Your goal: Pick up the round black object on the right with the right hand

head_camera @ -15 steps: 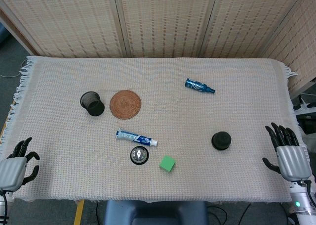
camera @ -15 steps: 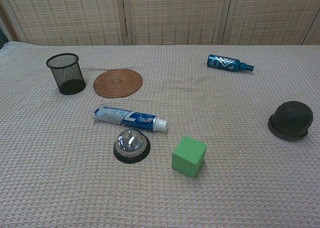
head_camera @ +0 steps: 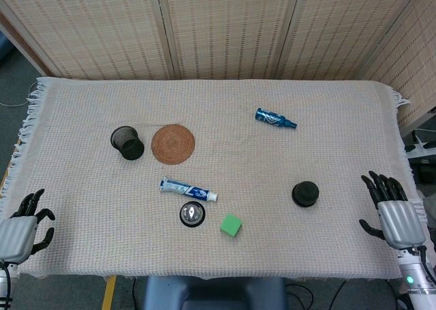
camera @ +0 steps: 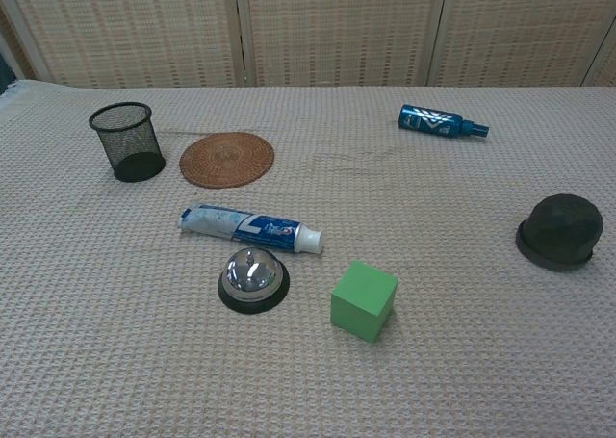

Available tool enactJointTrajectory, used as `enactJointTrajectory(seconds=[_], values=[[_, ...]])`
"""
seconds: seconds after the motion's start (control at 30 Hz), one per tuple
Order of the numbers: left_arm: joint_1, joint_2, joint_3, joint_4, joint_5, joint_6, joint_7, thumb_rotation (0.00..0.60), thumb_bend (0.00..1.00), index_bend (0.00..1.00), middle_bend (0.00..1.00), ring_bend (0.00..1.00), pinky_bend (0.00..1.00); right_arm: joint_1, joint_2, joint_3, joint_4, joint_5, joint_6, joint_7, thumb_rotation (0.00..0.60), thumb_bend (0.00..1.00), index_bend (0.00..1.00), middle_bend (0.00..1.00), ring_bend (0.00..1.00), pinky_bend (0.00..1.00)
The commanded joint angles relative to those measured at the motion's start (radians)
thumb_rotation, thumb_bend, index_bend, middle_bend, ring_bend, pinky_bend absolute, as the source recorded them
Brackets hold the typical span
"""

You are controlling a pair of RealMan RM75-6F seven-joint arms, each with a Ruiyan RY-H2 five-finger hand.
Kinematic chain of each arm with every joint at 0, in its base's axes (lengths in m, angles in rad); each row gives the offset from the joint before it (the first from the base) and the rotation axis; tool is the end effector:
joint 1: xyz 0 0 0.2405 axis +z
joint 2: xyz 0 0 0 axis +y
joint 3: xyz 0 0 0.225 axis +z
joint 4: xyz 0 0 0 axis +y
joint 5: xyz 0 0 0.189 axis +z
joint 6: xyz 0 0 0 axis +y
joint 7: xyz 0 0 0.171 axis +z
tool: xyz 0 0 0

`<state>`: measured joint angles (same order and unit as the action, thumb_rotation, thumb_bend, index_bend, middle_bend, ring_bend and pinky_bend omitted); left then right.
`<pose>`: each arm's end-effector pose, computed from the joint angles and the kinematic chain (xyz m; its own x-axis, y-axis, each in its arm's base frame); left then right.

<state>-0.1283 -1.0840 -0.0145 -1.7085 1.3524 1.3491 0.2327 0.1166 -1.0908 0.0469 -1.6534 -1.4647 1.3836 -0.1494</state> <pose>-0.2854 0.2044 0.1473 0.5216 0.1796 0.8341 0.8411 0.0555 -0.5380 -0.2751 -0.2107 0.1548 0.5127 -0.0936 0.8534 -0.8580 -0.0198 0.5133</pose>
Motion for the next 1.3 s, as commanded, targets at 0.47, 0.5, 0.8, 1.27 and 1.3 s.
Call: enactJointTrajectory(seconds=[0.47, 0.5, 0.8, 1.27, 1.3], values=[[0.015, 0.010, -0.005, -0.012, 0.018, 0.039, -0.016, 0.600, 0.41, 0.45, 0.00, 0.02, 0.40, 0.172, -0.029, 0.043, 0.028, 0.096, -0.276, -0.002, 0.600, 0.12, 0.03, 0.00, 0.04, 0.23], [0.015, 0.010, -0.005, -0.013, 0.017, 0.039, -0.015, 0.600, 0.41, 0.45, 0.00, 0.02, 0.40, 0.186, -0.030, 0.048, 0.021, 0.121, -0.303, -0.020, 0.600, 0.12, 0.03, 0.00, 0.04, 0.23], [0.021, 0.018, -0.009, -0.018, 0.017, 0.051, -0.019, 0.600, 0.41, 0.45, 0.00, 0.02, 0.40, 0.300, -0.060, 0.066, 0.016, 0.282, -0.510, -0.094, 0.600, 0.12, 0.01, 0.00, 0.04, 0.23], [0.026, 0.025, -0.009, -0.022, 0.021, 0.055, -0.026, 0.600, 0.41, 0.45, 0.00, 0.02, 0.40, 0.462, -0.130, 0.063, 0.073, 0.531, -0.684, -0.181, 0.600, 0.12, 0.01, 0.00, 0.04, 0.23], [0.026, 0.026, -0.009, -0.022, 0.021, 0.055, -0.027, 0.600, 0.42, 0.45, 0.00, 0.02, 0.40, 0.469, -0.135, 0.063, 0.076, 0.537, -0.687, -0.181, 0.600, 0.12, 0.01, 0.00, 0.04, 0.23]])
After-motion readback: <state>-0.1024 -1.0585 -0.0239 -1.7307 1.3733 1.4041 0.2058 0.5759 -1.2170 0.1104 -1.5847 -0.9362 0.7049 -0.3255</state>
